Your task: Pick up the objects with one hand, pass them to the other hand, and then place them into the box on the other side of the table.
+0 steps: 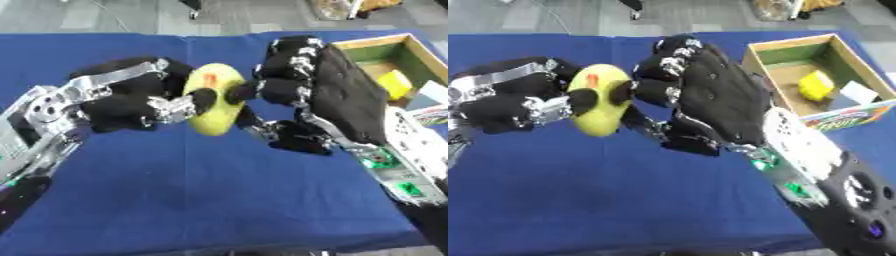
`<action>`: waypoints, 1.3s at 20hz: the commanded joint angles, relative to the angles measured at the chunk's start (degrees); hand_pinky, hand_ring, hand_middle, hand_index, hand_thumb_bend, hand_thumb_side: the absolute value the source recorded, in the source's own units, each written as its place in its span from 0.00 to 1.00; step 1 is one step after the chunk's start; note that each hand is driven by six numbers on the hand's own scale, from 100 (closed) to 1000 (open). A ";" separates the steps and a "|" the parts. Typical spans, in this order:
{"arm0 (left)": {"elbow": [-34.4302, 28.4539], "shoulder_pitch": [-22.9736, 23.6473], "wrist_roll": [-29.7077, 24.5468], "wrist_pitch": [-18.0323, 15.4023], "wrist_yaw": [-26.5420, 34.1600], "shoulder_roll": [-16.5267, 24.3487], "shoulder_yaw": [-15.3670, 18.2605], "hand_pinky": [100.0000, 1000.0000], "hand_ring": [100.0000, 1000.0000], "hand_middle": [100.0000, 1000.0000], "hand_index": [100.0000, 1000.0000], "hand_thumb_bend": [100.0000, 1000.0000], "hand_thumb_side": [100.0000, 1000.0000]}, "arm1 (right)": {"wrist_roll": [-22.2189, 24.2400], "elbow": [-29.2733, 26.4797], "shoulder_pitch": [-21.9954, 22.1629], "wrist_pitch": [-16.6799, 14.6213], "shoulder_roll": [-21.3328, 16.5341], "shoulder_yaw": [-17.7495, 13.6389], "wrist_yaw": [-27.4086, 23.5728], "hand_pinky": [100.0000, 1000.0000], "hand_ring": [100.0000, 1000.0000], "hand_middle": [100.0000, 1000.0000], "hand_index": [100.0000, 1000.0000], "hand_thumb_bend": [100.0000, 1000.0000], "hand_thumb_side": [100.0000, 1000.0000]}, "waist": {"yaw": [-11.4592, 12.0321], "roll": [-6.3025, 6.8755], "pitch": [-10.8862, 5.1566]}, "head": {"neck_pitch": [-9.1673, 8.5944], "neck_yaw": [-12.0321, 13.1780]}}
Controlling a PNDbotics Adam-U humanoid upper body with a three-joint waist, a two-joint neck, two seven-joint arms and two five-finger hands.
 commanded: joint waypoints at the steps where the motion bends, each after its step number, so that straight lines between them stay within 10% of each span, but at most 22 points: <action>1: -1.01 -1.20 -0.51 -0.48 -0.51 0.35 0.85 0.68 0.58 0.51 0.63 0.33 0.52 | -0.95 -1.19 -0.79 0.16 -0.85 -0.62 -0.13 0.32 0.08 0.17 0.33 0.01 0.00 | -0.10 -0.09 -1.93 | -0.10 0.05; 17: -1.01 1.40 2.80 -3.22 -6.15 1.86 6.15 0.71 0.54 0.61 0.73 0.48 0.61 | -3.80 -1.19 -0.20 1.26 -1.55 -2.11 -0.09 0.32 0.09 0.18 0.32 0.01 0.00 | 0.02 -0.20 -1.95 | -0.10 -0.29; 26: -1.01 5.50 13.18 -5.38 -10.58 3.58 12.94 0.73 0.57 0.66 0.75 0.52 0.62 | -5.54 -1.19 0.85 3.94 -3.16 -4.87 -1.07 0.32 0.09 0.19 0.31 0.01 0.00 | -0.11 -0.22 -1.89 | -0.10 -0.69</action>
